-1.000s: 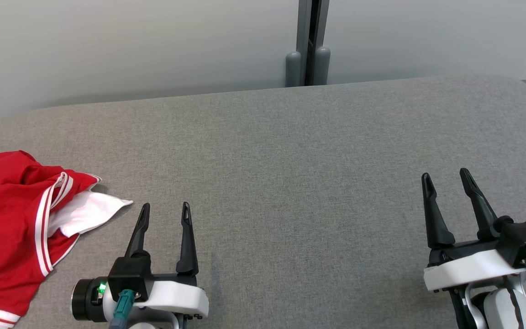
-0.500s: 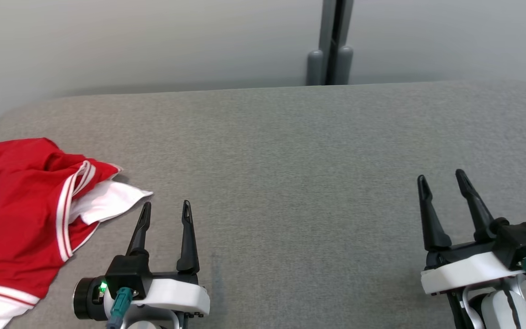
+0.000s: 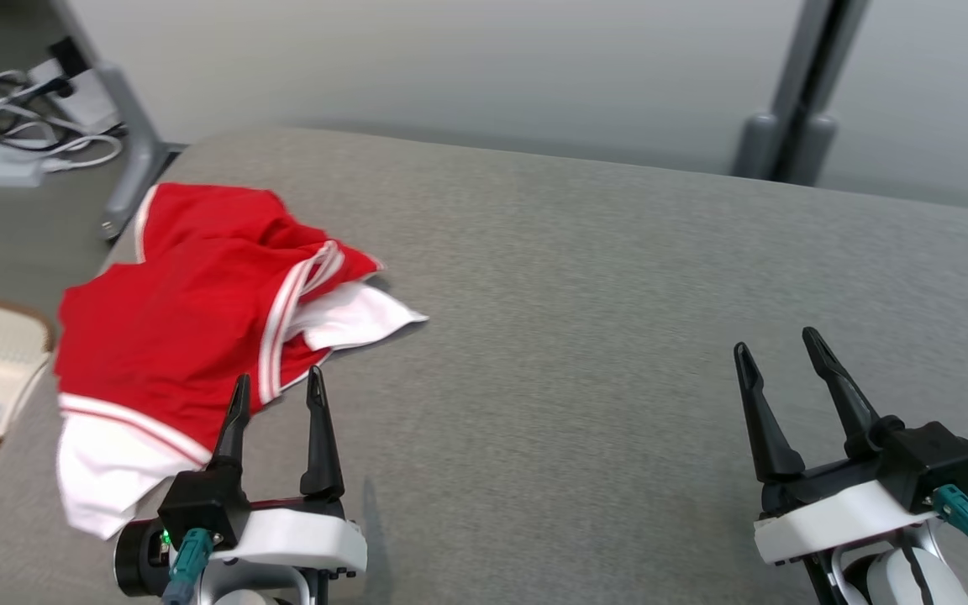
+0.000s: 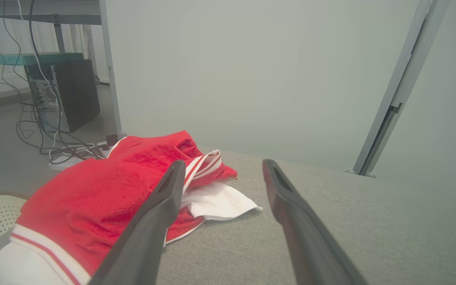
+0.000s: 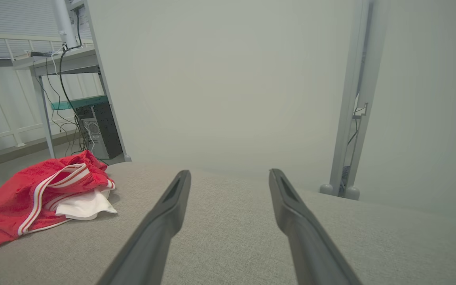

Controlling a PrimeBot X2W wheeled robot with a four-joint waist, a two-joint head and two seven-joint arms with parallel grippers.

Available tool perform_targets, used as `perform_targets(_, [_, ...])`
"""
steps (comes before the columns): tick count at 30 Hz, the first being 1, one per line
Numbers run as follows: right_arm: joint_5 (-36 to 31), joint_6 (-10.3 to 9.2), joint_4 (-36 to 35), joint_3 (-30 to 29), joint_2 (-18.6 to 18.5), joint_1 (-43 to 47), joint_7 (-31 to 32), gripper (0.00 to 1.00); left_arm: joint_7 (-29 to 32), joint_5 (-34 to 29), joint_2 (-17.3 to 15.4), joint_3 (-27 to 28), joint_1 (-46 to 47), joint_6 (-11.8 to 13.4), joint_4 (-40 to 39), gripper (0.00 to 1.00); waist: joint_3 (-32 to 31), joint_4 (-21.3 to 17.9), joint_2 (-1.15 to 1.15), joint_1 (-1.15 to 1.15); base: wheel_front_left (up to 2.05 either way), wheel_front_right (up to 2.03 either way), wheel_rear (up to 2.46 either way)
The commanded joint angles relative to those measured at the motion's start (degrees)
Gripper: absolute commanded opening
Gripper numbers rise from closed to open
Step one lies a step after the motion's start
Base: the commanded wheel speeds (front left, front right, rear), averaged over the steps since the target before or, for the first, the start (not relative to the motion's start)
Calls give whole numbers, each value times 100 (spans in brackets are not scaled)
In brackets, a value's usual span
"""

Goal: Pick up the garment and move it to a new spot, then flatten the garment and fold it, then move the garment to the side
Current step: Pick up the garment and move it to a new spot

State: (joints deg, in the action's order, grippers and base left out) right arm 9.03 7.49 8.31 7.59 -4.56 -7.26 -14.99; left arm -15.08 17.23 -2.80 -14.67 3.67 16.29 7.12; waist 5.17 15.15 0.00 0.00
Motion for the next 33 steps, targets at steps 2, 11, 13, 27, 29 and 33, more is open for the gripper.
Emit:
perform_targets(2, [-20, 0, -18, 3, -54, 59, -32, 100, -10, -1, -17, 63, -83, -6, -14, 100, -26, 559, 0, 0, 0, 0, 0])
perform_targets(11, [33, 0, 62, 145, -39, 146, -32, 100, -9, -23, -17, 162, -263, -26, -22, 100, -128, 1289, 0, 0, 0, 0, 0])
perform_targets(13, [59, 0, 79, 186, -37, 169, -32, 100, -9, -19, -18, 175, -310, -32, -19, 100, -152, 1394, 0, 0, 0, 0, 0])
perform_targets(27, [147, 0, 168, 466, -79, -27, -32, 100, -9, -33, -18, 365, -414, 35, -168, 100, -104, 1506, 0, 0, 0, 0, 0])
perform_targets(29, [152, 0, 172, 478, -76, -31, -32, 100, -9, -35, -18, 381, -421, 37, -171, 100, -102, 1509, 0, 0, 0, 0, 0])
perform_targets(33, [166, 0, 180, 467, -82, -38, -32, 100, -9, -46, -18, 392, -418, 32, -161, 100, -105, 1507, 0, 0, 0, 0, 0])
